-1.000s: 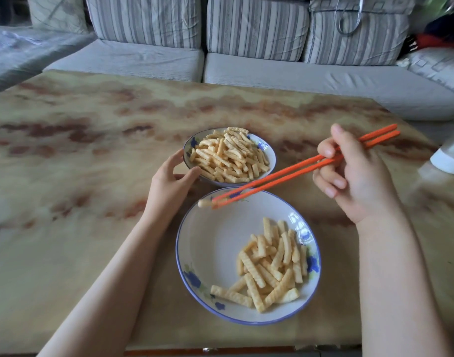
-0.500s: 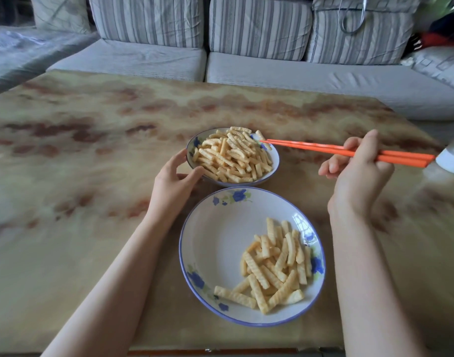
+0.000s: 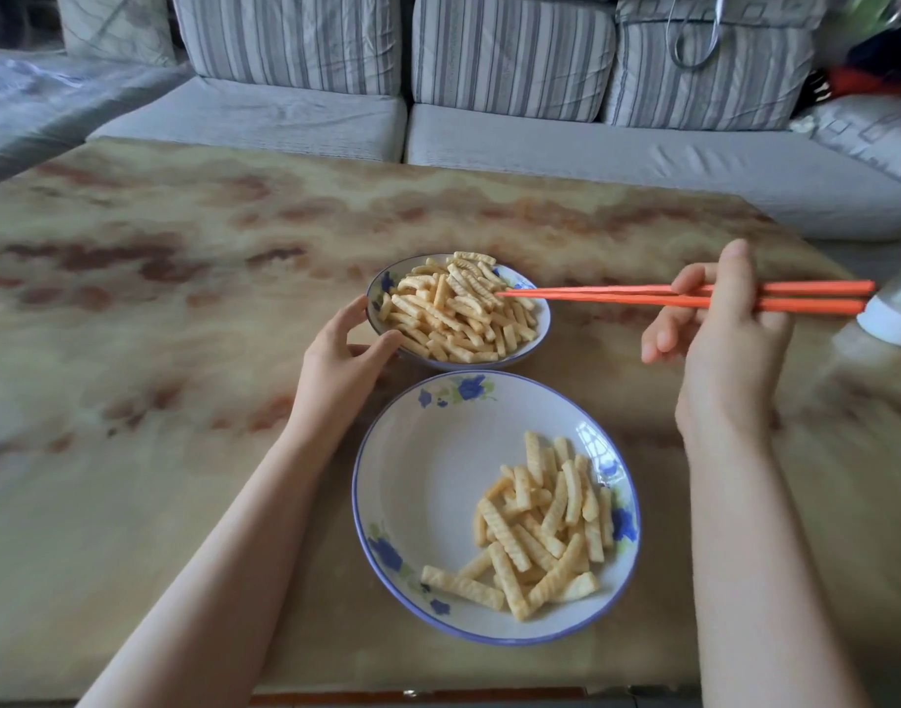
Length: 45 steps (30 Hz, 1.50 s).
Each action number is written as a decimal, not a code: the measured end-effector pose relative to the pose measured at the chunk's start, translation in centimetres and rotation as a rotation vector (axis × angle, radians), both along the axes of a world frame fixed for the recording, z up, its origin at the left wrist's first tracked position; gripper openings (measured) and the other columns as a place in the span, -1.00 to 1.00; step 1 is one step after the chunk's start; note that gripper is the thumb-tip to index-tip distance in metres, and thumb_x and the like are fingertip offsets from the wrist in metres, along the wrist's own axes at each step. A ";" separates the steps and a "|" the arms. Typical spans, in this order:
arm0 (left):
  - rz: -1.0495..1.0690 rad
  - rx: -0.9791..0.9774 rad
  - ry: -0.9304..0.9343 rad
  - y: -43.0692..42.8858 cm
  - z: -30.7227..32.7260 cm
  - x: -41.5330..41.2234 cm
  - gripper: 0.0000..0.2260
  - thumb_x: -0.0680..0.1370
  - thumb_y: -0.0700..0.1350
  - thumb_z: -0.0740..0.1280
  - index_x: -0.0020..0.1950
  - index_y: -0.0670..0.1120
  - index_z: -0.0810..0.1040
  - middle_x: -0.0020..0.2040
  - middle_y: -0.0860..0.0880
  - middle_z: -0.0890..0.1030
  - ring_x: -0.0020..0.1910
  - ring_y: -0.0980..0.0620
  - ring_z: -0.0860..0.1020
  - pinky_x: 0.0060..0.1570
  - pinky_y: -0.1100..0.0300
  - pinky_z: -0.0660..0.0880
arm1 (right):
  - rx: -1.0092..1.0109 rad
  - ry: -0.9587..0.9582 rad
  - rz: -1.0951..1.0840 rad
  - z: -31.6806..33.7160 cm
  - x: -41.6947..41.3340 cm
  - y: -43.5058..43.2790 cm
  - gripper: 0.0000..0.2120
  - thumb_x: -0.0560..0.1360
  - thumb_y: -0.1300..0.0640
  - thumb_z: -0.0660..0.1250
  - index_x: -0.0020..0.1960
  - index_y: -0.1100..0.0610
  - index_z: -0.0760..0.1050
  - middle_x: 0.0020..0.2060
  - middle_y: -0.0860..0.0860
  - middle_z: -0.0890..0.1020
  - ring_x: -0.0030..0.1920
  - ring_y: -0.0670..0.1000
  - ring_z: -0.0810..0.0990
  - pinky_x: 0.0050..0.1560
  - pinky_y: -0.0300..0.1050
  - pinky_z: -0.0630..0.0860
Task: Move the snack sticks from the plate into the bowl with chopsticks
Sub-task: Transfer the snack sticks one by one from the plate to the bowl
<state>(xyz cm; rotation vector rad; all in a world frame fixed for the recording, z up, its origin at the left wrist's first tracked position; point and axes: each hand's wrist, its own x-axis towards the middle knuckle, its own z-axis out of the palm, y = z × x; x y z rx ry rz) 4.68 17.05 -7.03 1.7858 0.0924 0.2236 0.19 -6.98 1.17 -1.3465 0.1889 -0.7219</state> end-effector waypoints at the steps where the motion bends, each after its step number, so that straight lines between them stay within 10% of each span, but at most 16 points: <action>1: -0.001 0.002 -0.002 0.0 0.0 0.0 -0.61 0.54 -0.12 0.39 0.36 0.07 0.50 -0.11 0.14 0.68 -0.18 0.06 0.68 -0.06 0.20 0.60 | -0.006 -0.002 0.059 0.3 -0.2 -0.2 -0.56 0.65 0.04 0.11 -0.39 0.10 0.37 -0.63 -0.05 0.38 -0.67 -0.04 0.31 -0.55 -0.22 0.17; 20: -0.005 0.018 -0.029 0.1 0.1 0.0 -0.59 0.55 -0.12 0.39 0.40 0.03 0.48 0.16 0.10 0.64 -0.15 0.07 0.67 -0.19 0.38 0.56 | -0.342 0.350 0.905 2.7 -3.6 -0.9 -0.56 0.54 -0.08 0.14 -0.42 0.14 0.35 -0.73 0.03 0.19 -0.77 -0.04 0.22 -0.63 -0.41 0.18; 32: -0.013 0.021 -0.022 0.0 0.2 -0.2 -0.59 0.54 -0.13 0.38 0.39 0.06 0.49 0.09 0.11 0.67 -0.15 0.05 0.69 0.01 0.17 0.61 | -0.091 0.208 0.634 2.2 -2.0 -0.2 -0.61 0.63 0.06 0.09 -0.35 0.15 0.25 -0.61 -0.08 0.31 -0.72 -0.09 0.16 -0.64 -0.35 0.22; 45: -0.009 0.006 -0.030 0.0 0.1 -0.1 -0.59 0.55 -0.14 0.38 0.40 0.02 0.48 -0.05 0.12 0.67 -0.23 0.14 0.65 -0.28 0.47 0.48 | 0.118 0.024 -0.076 0.8 -0.2 -0.3 -0.63 0.64 0.11 0.09 -0.33 0.13 0.31 -0.63 -0.12 0.40 -0.67 -0.08 0.33 -0.51 -0.16 0.30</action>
